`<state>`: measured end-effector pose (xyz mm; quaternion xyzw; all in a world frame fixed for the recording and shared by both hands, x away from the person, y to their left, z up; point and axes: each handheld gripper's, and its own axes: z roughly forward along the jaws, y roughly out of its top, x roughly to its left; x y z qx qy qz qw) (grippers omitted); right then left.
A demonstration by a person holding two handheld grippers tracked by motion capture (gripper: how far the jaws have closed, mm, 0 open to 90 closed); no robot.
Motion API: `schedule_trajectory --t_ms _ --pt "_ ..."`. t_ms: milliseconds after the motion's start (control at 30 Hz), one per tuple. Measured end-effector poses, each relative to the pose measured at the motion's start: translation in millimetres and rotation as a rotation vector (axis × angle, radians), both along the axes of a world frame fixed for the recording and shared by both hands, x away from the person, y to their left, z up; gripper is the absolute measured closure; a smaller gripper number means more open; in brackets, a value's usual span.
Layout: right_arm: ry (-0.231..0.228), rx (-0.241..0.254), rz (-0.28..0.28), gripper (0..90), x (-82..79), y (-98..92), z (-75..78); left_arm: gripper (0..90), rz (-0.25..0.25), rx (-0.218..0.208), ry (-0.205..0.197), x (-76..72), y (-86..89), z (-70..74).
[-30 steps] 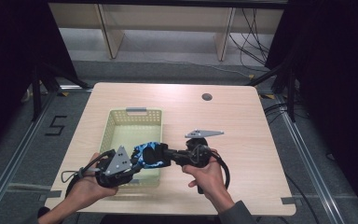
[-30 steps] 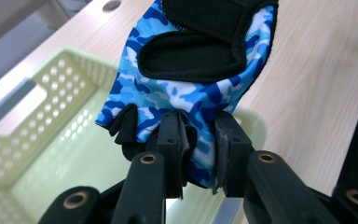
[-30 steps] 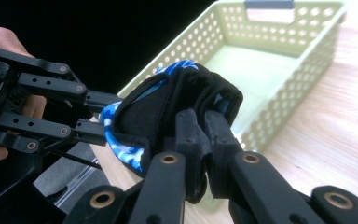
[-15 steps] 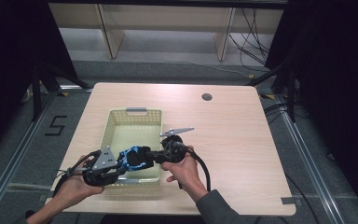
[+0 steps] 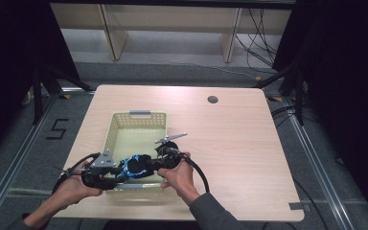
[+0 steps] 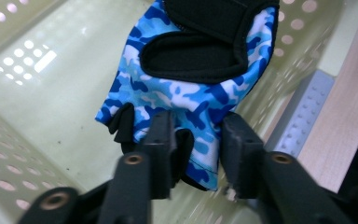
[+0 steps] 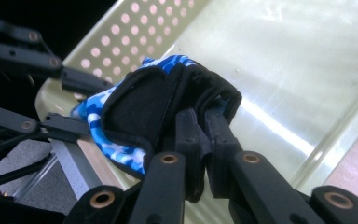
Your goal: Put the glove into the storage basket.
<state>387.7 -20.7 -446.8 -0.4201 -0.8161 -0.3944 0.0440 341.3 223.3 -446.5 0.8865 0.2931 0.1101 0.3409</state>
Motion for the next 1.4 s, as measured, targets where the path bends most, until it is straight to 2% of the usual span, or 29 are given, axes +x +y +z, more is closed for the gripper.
schedule_trajectory --t_ms 133,233,300,333,400,433,500,533,567,600,633,700,767,833,867,900,967,1033,1067,1100,1133,1200,1233,1267,1300,1333,1367,1400 --pt "0.008 -0.022 -0.015 86.1 -1.7 2.2 0.0 55.8 0.004 -0.032 -0.025 -2.1 4.8 9.0" --pt "-0.011 -0.051 -0.001 86.3 -0.5 0.6 -1.6 49.4 0.006 -0.018 -0.047 -5.3 6.6 14.2" --pt "0.012 -0.063 -0.025 86.3 -1.6 -0.1 -1.9 46.5 0.012 -0.021 -0.040 -6.8 8.3 17.4" --pt "-0.001 -0.061 -0.017 86.3 -1.1 -0.9 -3.0 45.5 0.010 -0.017 -0.061 -6.5 9.7 19.5" --pt "-0.002 -0.057 -0.012 86.2 -1.6 -1.6 -4.0 45.9 0.007 -0.012 -0.062 -6.6 10.5 20.6" --pt "-0.002 -0.057 -0.012 86.2 -1.6 -1.6 -4.0 45.9 0.024 -0.029 -0.061 -7.4 10.4 21.5" --pt "0.006 -0.057 -0.014 85.9 -2.7 -2.3 -3.4 45.2 0.030 -0.036 -0.064 -8.1 10.4 23.7" --pt "0.012 -0.050 -0.013 85.7 -3.1 -2.5 -3.8 44.9 0.027 -0.035 -0.073 -7.8 10.3 24.5" --pt "0.006 -0.059 -0.004 85.3 -2.7 -3.1 -4.7 44.2 0.045 -0.032 -0.087 -8.9 8.8 25.6" --pt "0.011 -0.058 -0.008 85.0 -3.4 -3.1 -4.7 44.1 0.025 -0.029 -0.098 -8.6 8.2 26.0" --pt "0.004 -0.064 -0.007 84.8 -3.8 -3.2 -4.7 43.7 0.028 -0.036 -0.083 -9.9 6.4 25.5" --pt "0.011 -0.068 -0.015 84.6 -5.3 -2.3 -4.2 43.3 0.033 -0.037 -0.082 -10.9 4.5 24.7" --pt "-0.019 -0.092 -0.017 81.5 -6.6 -1.3 -4.4 42.4 0.019 -0.023 -0.086 -12.8 0.2 22.3" --pt "-0.013 -0.099 -0.012 80.2 -6.7 -1.3 -3.4 41.9 0.008 -0.019 -0.088 -13.3 -1.5 21.5" --pt "-0.039 -0.114 -0.004 78.1 -5.8 -1.4 -3.3 41.3 0.011 -0.024 -0.082 -14.6 -3.0 21.0" --pt "-0.042 -0.154 -0.026 76.7 -8.0 -0.1 -0.4 41.3 -0.003 -0.024 -0.082 -15.5 -4.7 21.4" --pt "-0.039 -0.154 -0.023 75.4 -8.1 -0.1 0.4 41.2 0.004 -0.032 -0.078 -16.8 -6.4 21.6" --pt "-0.076 -0.152 -0.008 71.6 -6.7 0.6 1.4 40.6 0.009 -0.027 -0.086 -17.8 -7.9 23.3" --pt "-0.074 -0.167 -0.014 70.0 -7.5 1.6 3.5 40.5 -0.006 -0.033 -0.089 -17.8 -8.6 24.0" --pt "-0.114 -0.190 -0.003 65.9 -6.2 1.9 5.7 39.6 0.007 -0.046 -0.081 -18.8 -9.8 23.7" --pt "-0.140 -0.187 -0.006 63.6 -6.2 2.7 7.4 39.0 -0.002 -0.036 -0.089 -18.6 -10.4 24.4" --pt "-0.132 -0.194 -0.008 62.0 -6.2 2.9 9.0 37.5 0.006 -0.044 -0.082 -19.7 -11.5 24.1" --pt "-0.166 -0.192 -0.006 56.6 -6.2 1.3 12.7 36.5 0.003 -0.056 -0.082 -20.7 -12.5 23.7" --pt "-0.166 -0.192 -0.006 56.6 -6.2 1.3 12.7 35.8 0.003 -0.056 -0.082 -20.7 -12.5 23.7" --pt "-0.165 -0.172 -0.028 51.0 -6.5 -2.1 16.5 34.6 0.004 -0.067 -0.079 -21.7 -13.2 23.3" --pt "-0.165 -0.172 -0.028 51.0 -6.5 -2.1 16.5 33.8 0.004 -0.067 -0.079 -21.7 -13.2 23.3" --pt "-0.192 -0.155 -0.032 48.4 -5.5 -7.0 18.0 32.8 0.022 -0.076 -0.079 -22.6 -14.8 22.3" --pt "-0.192 -0.155 -0.032 48.4 -5.5 -7.0 18.0 32.8 0.035 -0.087 -0.074 -23.5 -16.0 21.8"
